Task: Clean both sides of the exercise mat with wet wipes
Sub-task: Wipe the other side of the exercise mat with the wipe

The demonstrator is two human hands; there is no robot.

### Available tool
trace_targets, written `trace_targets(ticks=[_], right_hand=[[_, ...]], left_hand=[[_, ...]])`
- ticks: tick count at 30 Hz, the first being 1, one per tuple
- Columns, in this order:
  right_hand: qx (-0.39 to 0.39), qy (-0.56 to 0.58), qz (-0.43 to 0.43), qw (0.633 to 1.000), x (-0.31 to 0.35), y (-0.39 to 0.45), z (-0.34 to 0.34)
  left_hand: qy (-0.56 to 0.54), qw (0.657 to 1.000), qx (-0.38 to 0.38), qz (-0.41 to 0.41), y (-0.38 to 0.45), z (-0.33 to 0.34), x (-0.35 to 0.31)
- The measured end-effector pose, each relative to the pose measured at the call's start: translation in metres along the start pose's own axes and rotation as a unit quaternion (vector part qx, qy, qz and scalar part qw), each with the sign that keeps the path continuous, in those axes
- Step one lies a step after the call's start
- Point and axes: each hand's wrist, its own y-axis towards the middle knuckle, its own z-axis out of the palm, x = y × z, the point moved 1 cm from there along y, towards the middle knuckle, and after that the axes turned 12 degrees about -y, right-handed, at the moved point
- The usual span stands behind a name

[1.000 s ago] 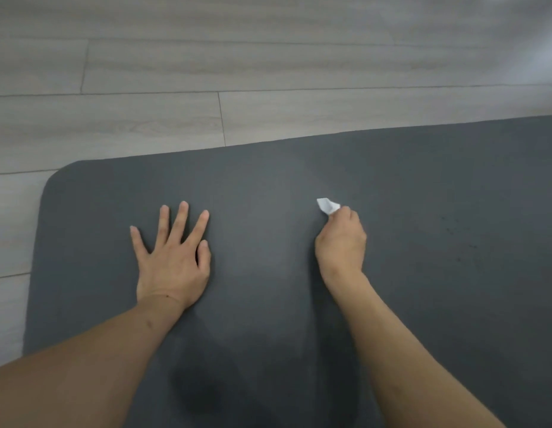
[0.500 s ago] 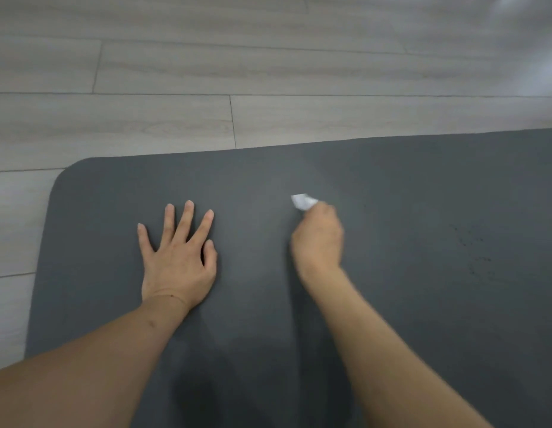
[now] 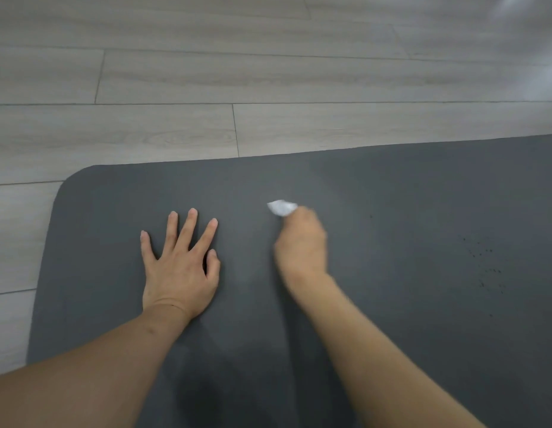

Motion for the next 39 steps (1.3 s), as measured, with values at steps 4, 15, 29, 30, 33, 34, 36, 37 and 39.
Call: trace_targets(ticks=[4,15,29,30,33,34,36,37,39], right_hand=[[0.037,-0.052,-0.23,0.971,0.018,-0.013,0.012],[0.025,-0.1,-0.053,0.993,0.03,0.015,0.012],[0.054,-0.13,-0.076,0.987,0.029,0.054,0.016],[0.081,-0.12,-0.158,0.977,0.052,0.042,0.022],[0.083,-0.111,-0.246,0.959,0.032,0.058,0.009],[0.077,-0.126,-0.213,0.966,0.006,0.072,0.001],[0.057,-0.146,-0.073,0.985,-0.05,0.102,-0.019],[0.038,-0.15,0.006,0.988,-0.072,0.111,-0.029],[0.004,-0.152,0.1,0.983,-0.076,0.117,-0.034]], left_hand=[[0.002,1.0,0.001,0.001,0.001,-0.001,0.001],[0.014,1.0,-0.005,0.003,0.005,0.0,0.001],[0.017,0.999,-0.027,0.018,0.008,0.003,0.006],[0.015,0.999,-0.027,0.019,0.009,0.004,0.007],[0.018,0.999,-0.032,0.022,0.011,0.004,0.007],[0.021,0.999,-0.032,0.02,0.011,0.004,0.007],[0.028,0.999,-0.03,0.015,0.011,0.005,0.006],[0.03,0.999,-0.031,0.014,0.011,0.005,0.005],[0.033,0.999,-0.029,0.011,0.012,0.005,0.006]])
